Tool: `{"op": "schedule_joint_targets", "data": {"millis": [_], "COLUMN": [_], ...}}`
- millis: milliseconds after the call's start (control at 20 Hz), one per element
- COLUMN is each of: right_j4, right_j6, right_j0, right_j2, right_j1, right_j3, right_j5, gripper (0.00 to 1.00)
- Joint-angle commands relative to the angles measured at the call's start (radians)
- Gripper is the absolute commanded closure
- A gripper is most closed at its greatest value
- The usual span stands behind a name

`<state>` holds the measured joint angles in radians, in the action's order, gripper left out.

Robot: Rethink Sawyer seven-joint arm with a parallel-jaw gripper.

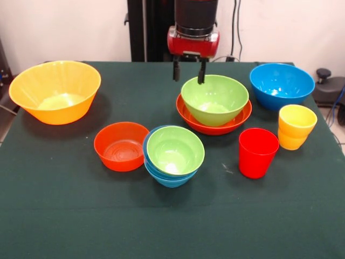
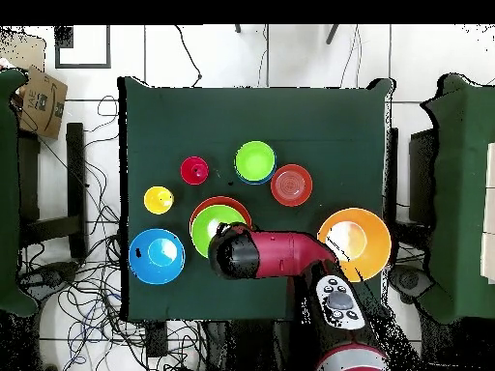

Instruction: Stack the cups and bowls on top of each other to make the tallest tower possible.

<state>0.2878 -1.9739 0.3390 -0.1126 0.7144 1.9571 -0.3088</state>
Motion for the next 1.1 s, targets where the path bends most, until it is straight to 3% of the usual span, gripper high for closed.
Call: {"op": "schedule_joint_targets", "data": {"millis": [50,350,1100], "right_j4": [0.057,0.062,0.052], "right_j6": [-0.099,-0.078,-0.054], "right_j0": [-0.030,-0.025,-0.010], "right_j2": [0.026,0.041,0.045], "right_j1": [-0.123,-0.191,-0.191], "right_j3": [-0.008,-0.046,-0.052], "right_j5": [0.091,0.149,0.155], "gripper": [0.00,0.00,0.00]}}
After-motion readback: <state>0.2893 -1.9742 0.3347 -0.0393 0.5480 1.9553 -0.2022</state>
